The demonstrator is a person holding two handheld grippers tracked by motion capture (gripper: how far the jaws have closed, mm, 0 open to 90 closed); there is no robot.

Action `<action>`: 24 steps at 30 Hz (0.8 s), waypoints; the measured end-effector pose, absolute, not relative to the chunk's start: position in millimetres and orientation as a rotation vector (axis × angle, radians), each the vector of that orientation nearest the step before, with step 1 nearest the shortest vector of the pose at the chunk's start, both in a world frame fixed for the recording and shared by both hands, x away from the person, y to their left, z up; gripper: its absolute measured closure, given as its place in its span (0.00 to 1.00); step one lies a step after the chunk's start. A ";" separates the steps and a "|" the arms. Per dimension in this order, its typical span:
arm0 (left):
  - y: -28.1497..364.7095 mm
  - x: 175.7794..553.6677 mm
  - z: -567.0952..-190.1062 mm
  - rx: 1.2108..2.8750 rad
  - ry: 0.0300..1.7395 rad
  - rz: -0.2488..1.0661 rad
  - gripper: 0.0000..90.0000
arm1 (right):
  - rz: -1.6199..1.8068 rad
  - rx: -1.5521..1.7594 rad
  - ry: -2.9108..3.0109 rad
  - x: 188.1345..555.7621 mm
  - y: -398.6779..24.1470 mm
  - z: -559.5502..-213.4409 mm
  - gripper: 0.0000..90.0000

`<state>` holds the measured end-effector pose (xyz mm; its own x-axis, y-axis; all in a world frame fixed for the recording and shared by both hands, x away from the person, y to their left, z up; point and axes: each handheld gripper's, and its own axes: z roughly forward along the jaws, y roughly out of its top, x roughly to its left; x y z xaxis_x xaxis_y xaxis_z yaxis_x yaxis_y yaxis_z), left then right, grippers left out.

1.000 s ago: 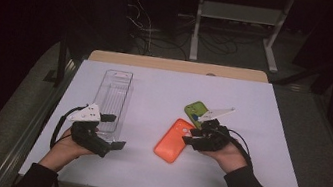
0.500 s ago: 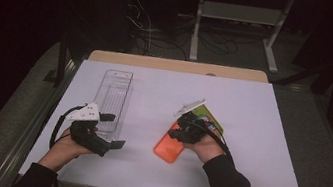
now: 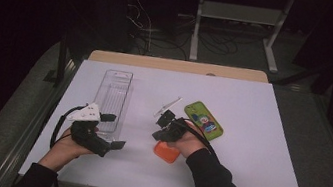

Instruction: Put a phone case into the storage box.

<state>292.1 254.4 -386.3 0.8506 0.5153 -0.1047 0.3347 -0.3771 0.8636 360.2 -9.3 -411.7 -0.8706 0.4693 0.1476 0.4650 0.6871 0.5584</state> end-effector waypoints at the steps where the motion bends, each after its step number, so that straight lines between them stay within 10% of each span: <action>1: 254.3 292.0 -386.0 2.001 0.626 0.222 0.00 | 0.934 0.785 2.887 360.2 -6.7 -413.2 0.98; 24: 253.7 291.6 -386.0 2.008 0.629 0.218 0.00 | 0.813 0.716 2.962 348.5 -5.0 -427.3 0.98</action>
